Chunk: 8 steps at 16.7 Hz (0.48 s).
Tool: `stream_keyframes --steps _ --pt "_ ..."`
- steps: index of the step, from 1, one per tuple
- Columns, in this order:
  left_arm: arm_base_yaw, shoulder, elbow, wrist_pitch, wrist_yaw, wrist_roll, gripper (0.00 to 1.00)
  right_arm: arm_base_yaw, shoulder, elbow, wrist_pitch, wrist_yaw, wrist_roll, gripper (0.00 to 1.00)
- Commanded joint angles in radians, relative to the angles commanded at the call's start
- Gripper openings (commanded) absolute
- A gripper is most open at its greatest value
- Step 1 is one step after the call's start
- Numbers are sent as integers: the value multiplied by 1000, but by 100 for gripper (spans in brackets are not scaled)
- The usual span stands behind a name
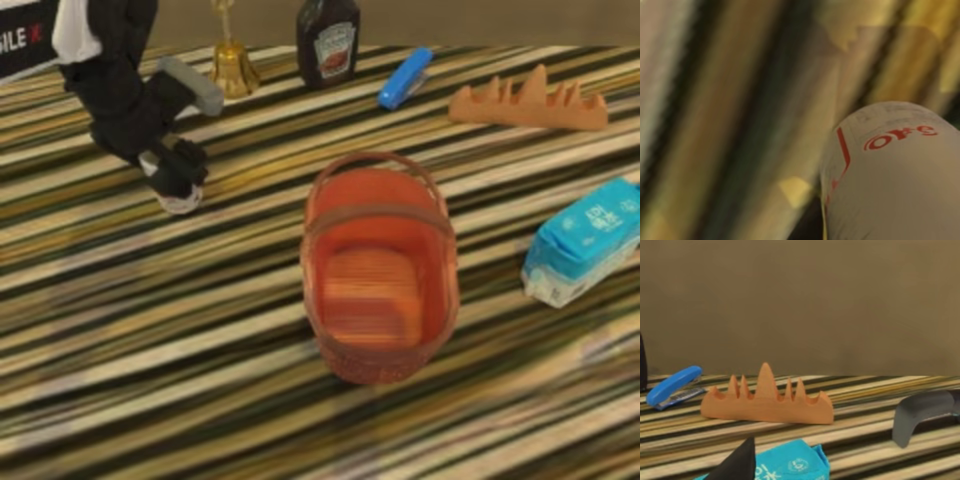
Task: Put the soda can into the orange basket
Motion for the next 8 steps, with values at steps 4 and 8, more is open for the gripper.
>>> stream_keyframes --steps 4,8 --pt "-31 -45 -107 311 213 -98 0 0 0 0 0 0 0 100" --pt "-65 -105 -252 710 468 -225 0 0 0 0 0 0 0 100"
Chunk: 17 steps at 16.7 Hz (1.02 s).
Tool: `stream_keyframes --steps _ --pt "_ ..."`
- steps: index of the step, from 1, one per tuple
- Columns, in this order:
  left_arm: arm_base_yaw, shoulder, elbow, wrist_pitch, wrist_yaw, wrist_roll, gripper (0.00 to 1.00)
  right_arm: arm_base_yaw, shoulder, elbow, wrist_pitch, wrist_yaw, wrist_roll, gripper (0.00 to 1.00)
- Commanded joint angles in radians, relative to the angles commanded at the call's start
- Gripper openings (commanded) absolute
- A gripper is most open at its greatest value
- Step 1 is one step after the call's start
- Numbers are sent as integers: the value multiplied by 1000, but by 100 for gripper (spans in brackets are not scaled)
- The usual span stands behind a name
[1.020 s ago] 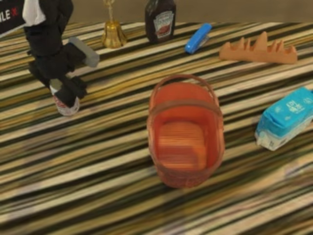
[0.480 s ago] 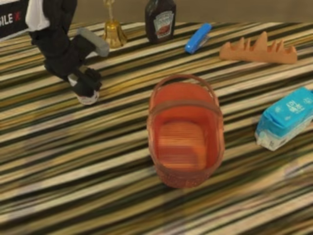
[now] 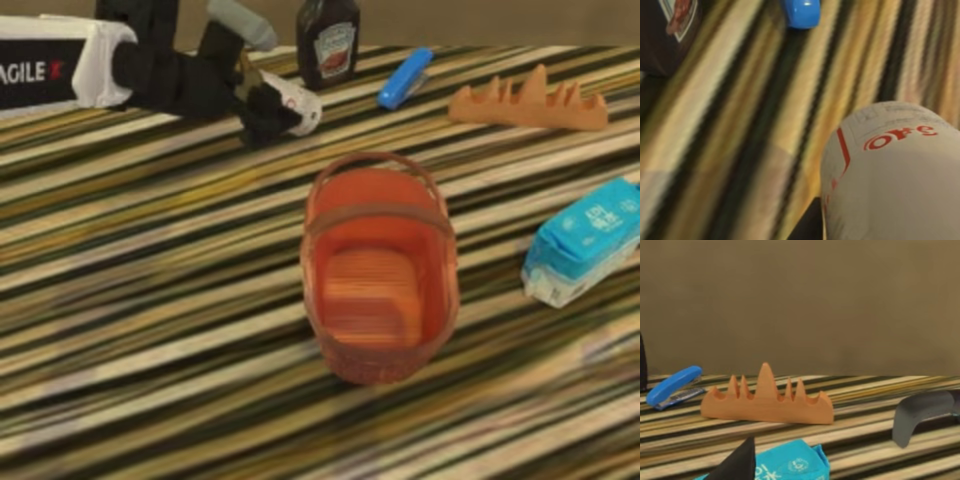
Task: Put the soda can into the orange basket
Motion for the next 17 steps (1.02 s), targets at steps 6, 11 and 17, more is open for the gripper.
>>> stream_keyframes --steps 6,11,17 --pt "-48 -119 -234 596 374 -196 0 0 0 0 0 0 0 100" --pt "-73 -208 -362 897 586 -299 0 0 0 0 0 0 0 100" --pt "-78 -231 -388 951 629 -318 0 0 0 0 0 0 0 100"
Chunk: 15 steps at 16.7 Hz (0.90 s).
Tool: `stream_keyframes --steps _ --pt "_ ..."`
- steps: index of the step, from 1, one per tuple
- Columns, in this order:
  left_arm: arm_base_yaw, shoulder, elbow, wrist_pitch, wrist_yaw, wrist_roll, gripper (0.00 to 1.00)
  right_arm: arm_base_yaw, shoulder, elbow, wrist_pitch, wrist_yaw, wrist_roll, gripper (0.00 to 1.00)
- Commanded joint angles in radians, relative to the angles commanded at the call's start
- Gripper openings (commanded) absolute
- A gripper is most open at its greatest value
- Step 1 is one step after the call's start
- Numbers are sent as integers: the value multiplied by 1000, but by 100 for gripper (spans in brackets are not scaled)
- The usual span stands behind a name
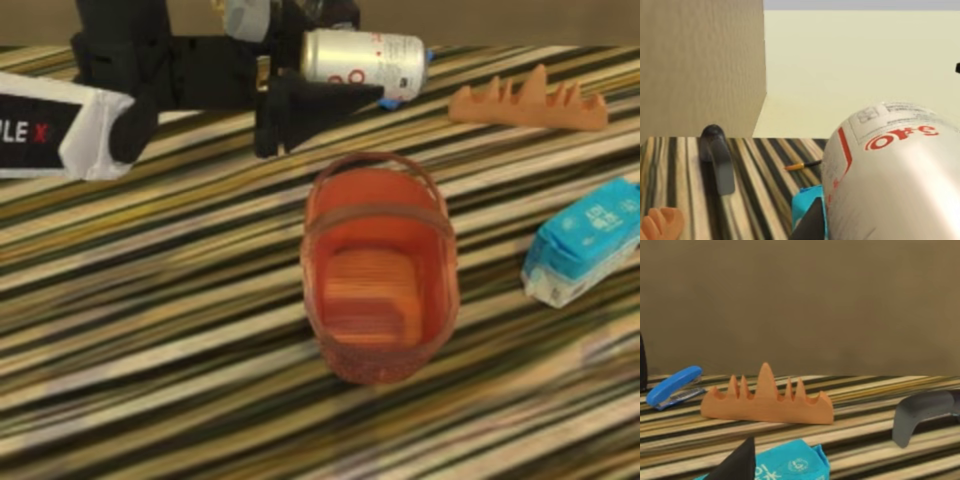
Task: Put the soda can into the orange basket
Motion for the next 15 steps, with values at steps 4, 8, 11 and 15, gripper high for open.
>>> stream_keyframes --steps 4,8,11,15 --pt "8 39 -5 39 1 2 0 0 0 0 0 0 0 100" --pt "15 156 -43 202 5 -1 0 0 0 0 0 0 0 100" --pt "23 236 -72 316 4 -4 0 0 0 0 0 0 0 100" --pt "26 258 -82 344 2 -4 0 0 0 0 0 0 0 100"
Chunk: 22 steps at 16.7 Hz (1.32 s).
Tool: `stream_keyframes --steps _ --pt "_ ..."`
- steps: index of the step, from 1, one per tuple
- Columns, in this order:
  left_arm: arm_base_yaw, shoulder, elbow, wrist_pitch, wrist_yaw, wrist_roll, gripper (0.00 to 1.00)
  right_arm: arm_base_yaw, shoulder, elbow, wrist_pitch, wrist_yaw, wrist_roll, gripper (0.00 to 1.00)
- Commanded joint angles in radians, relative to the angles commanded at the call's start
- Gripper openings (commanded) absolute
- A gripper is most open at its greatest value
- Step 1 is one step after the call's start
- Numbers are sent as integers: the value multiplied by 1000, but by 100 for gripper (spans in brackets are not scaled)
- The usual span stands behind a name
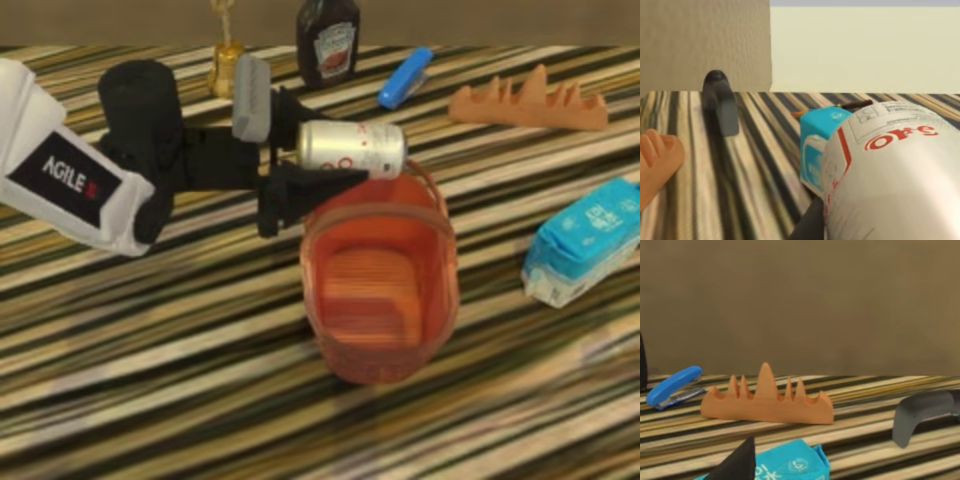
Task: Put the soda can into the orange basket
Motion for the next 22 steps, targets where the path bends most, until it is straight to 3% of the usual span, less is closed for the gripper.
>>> stream_keyframes --steps 1,14,22 --pt "0 0 0 0 0 0 0 0 0 0 0 0 0 100" --pt "0 0 0 0 0 0 98 0 0 0 0 0 0 100" --pt "0 0 0 0 0 0 100 0 0 0 0 0 0 100"
